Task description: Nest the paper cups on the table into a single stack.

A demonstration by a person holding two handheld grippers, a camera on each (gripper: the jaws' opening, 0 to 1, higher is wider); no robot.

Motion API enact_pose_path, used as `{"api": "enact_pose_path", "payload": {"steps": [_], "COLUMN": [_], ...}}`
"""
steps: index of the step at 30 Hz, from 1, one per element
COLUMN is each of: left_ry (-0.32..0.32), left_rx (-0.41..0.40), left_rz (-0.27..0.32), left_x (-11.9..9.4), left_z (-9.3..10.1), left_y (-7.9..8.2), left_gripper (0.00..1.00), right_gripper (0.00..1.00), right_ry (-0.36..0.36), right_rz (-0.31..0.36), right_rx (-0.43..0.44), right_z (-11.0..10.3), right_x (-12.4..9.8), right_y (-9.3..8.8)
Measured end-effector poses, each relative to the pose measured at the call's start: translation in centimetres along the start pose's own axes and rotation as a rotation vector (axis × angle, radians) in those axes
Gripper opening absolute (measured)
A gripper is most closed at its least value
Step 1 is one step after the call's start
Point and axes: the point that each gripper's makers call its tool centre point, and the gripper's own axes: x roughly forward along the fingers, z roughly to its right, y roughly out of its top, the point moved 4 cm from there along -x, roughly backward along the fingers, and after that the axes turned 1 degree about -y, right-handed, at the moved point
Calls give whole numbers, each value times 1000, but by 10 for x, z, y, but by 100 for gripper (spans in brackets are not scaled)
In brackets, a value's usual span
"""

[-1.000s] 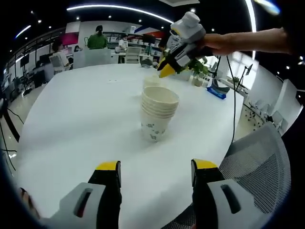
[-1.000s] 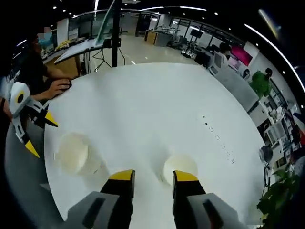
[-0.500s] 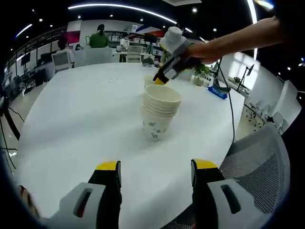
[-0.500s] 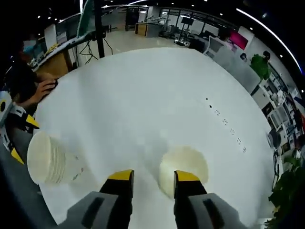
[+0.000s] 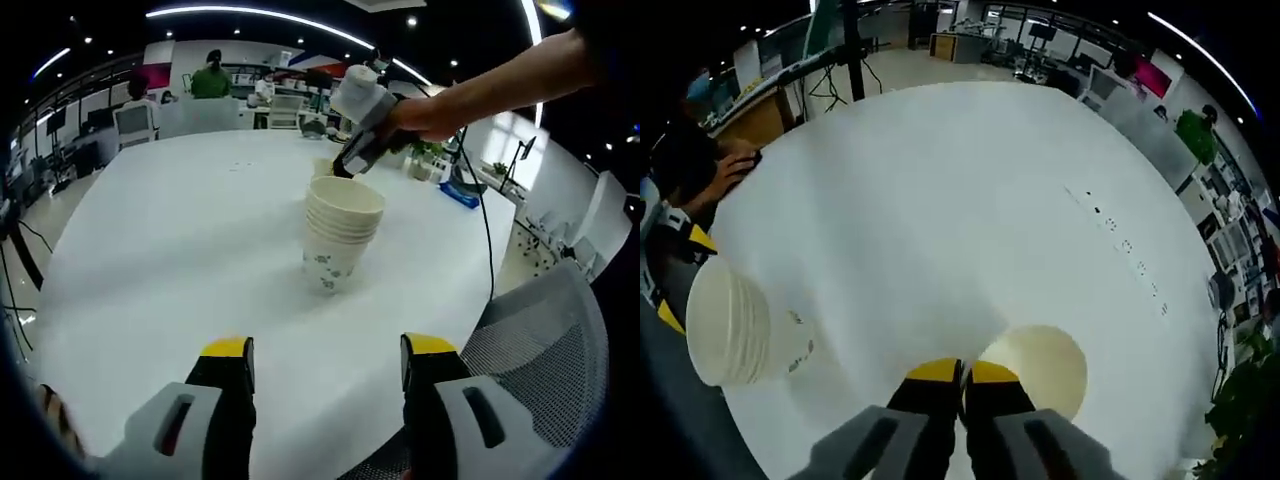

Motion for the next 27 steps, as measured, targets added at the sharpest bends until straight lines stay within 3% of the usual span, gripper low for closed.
{"api": "enact_pose_path", "payload": {"steps": [7,11,15,27], "left_ry": [-5,-9,-15,-24], "left_rx": [4,7,13,25], "left_rz": [-1,-2,-4,1], "left_x": [-1,1,1,1], "left_z": [0,0,2,3], "left_y": [1,0,0,0], "left_gripper": [57,57,58,58], "right_gripper": [0,0,0,0], "right_ry": [-13,-16,-15,-5], "right_rz": [48,84,102,173], "right_rx": [-25,-82,-125,-240], "right_z": [-2,-9,-14,-42], "right_x": [-13,-39,-50,-99], "right_y": [4,10,7,32]}}
